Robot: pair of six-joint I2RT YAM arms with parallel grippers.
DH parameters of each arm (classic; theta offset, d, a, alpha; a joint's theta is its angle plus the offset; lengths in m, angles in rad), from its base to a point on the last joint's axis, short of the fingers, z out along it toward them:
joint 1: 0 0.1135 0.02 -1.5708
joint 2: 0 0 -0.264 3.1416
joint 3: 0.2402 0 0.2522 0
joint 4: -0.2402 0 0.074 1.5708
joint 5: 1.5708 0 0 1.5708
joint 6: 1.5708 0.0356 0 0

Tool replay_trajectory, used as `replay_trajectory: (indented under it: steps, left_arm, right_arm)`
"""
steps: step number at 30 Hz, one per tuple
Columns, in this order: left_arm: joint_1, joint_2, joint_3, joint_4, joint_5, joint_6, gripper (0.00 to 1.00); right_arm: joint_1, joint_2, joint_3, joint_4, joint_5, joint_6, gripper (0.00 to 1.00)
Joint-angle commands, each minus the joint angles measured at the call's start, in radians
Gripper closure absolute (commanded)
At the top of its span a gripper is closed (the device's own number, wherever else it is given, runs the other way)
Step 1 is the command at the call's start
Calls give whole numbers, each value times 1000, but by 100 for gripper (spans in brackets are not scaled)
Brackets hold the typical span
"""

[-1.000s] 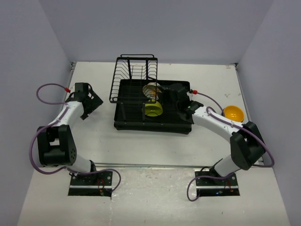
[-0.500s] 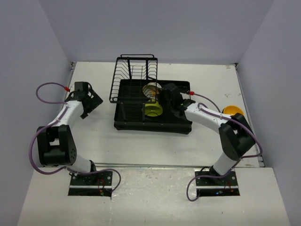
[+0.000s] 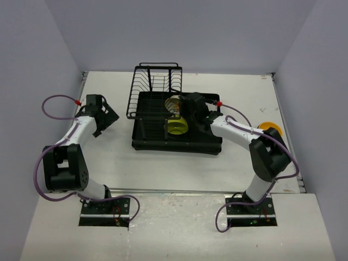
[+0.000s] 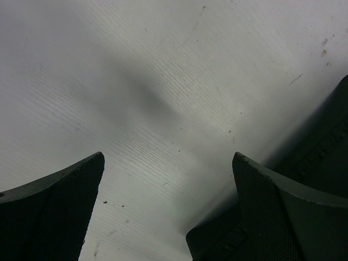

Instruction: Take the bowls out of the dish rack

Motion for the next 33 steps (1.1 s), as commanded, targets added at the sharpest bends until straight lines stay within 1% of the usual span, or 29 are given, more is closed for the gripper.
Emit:
replay_trajectory:
  steps: [1,16,21,23,24,33]
  left_arm:
    - [6,2,20,3,-10,13,0]
    - [7,11,49,-18,-19,11,0]
    - [7,8,41,-15,-22,13,0]
    - [6,8,40,-13,-25,13,0]
    - [6,11,43,-15,-27,14,0]
    - [7,19,56,-16,-25,14,0]
  right_arm:
    - [-2,26,46,20,42,122,60]
    - [-32,134,150,12,50,119,61]
    - [-35,169,179,9,47,146,65]
    - [-35,177,193,-34,50,159,66]
    - [-35,183,198,-45,52,165,69]
    - [-35,172,204,-131,67,217,75]
